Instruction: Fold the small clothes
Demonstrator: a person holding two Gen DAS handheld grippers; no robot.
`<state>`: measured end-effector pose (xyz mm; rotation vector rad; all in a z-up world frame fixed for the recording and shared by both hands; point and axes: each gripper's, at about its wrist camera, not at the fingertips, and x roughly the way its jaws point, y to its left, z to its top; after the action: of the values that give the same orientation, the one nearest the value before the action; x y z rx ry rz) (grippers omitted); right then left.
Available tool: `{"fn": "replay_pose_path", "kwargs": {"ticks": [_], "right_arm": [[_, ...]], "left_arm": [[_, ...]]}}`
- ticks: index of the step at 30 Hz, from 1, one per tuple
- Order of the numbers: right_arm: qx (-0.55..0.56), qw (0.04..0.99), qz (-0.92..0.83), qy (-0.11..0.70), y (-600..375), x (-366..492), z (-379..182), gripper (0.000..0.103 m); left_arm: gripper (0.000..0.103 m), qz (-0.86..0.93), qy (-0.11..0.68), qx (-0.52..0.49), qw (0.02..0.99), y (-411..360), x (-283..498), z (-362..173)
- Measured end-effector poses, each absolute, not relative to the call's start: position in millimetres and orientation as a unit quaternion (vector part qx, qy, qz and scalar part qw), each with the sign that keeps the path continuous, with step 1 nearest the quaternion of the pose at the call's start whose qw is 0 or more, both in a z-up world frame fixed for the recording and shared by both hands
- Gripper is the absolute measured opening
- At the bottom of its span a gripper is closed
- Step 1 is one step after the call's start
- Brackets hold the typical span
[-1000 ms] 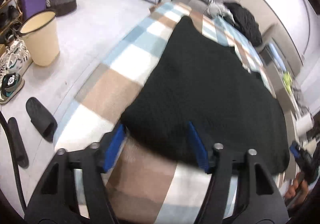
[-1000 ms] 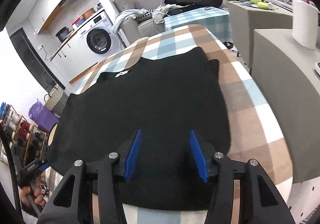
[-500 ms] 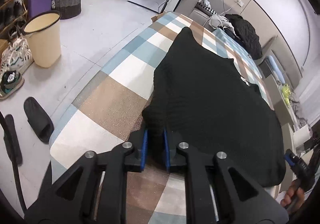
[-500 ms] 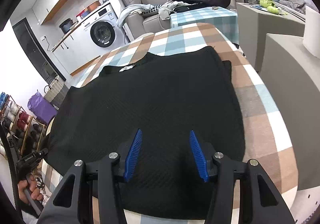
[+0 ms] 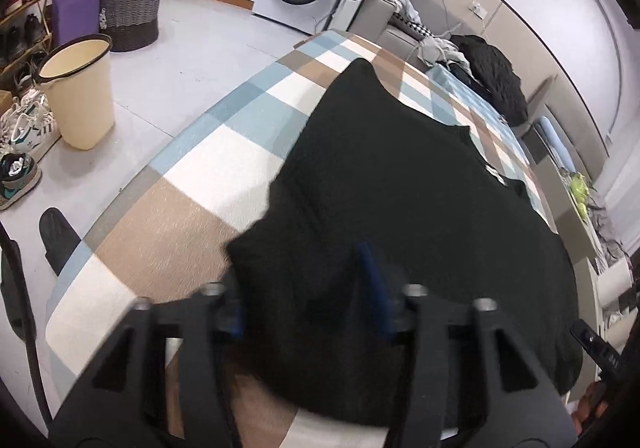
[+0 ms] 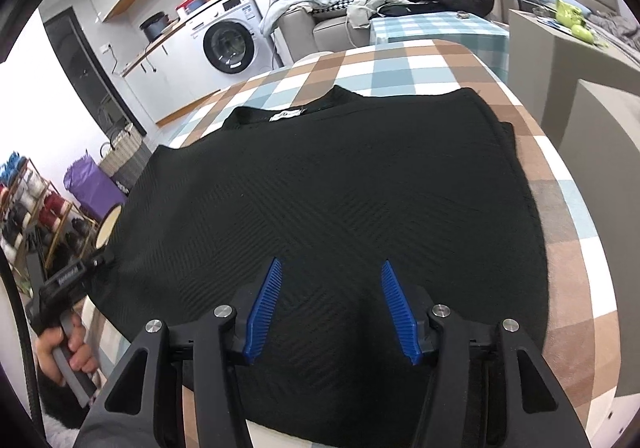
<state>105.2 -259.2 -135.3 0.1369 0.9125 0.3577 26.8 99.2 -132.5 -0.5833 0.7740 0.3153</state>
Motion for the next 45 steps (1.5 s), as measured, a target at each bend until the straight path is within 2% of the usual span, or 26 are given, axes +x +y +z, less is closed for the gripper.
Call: {"fn": "replay_pose_path", "kwargs": {"ticks": [1, 3, 13, 19, 23, 27, 30, 31, 32, 35, 40, 42, 43, 45], "right_arm": [[0.061, 0.88, 0.174, 0.438, -256.3, 105.7, -135.9, 0.054], [0.052, 0.877, 0.179, 0.442, -249.0, 107.9, -137.8, 0.054], [0.051, 0.871, 0.183, 0.453, -242.6, 111.0, -143.8, 0.055], [0.066, 0.88, 0.161, 0.442, -261.3, 103.3, -136.2, 0.056], [0.082, 0.888, 0.13, 0.434, -283.6, 98.1, -130.7, 0.057], [0.099, 0.89, 0.095, 0.435, -307.2, 94.7, -128.6, 0.058], [0.121, 0.888, 0.093, 0.434, -319.2, 93.7, -126.9, 0.058], [0.131, 0.886, 0.098, 0.435, -321.4, 94.6, -125.9, 0.058], [0.14, 0.883, 0.108, 0.435, -321.5, 96.3, -125.0, 0.058], [0.149, 0.873, 0.16, 0.435, -305.9, 104.9, -122.3, 0.058], [0.141, 0.843, 0.245, 0.457, -259.6, 118.1, -132.5, 0.058], [0.136, 0.828, 0.27, 0.472, -242.1, 123.5, -142.4, 0.054], [0.138, 0.821, 0.279, 0.479, -236.6, 125.2, -147.0, 0.048], [0.145, 0.807, 0.282, 0.498, -229.1, 128.9, -156.6, 0.048]], "left_arm": [[0.018, 0.146, 0.373, -0.279, 0.873, 99.3, 30.2, -133.4], [0.013, 0.147, 0.364, -0.277, 0.877, 97.8, 30.4, -129.9], [0.01, 0.101, 0.321, -0.172, 0.926, 57.0, 44.9, -71.2], [0.007, -0.047, 0.292, -0.063, 0.953, -32.1, 82.9, -30.5], [0.007, -0.197, 0.324, -0.037, 0.925, -103.6, 102.0, -33.6], [0.019, -0.303, 0.406, -0.046, 0.861, -138.2, 112.4, -61.5], [0.042, -0.311, 0.422, -0.047, 0.85, -135.7, 107.2, -72.4], [0.054, -0.303, 0.418, -0.051, 0.855, -128.6, 103.2, -72.0], [0.061, -0.297, 0.411, -0.059, 0.86, -120.8, 100.1, -70.2], [0.067, -0.271, 0.395, -0.103, 0.872, -85.0, 96.0, -62.6], [0.068, -0.177, 0.389, -0.166, 0.889, -19.5, 96.7, -69.1], [0.068, -0.144, 0.4, -0.177, 0.888, 1.0, 96.8, -77.5], [0.068, -0.132, 0.403, -0.179, 0.888, 8.6, 97.5, -81.3], [0.068, -0.12, 0.404, -0.185, 0.888, 19.0, 96.8, -84.6]]}}
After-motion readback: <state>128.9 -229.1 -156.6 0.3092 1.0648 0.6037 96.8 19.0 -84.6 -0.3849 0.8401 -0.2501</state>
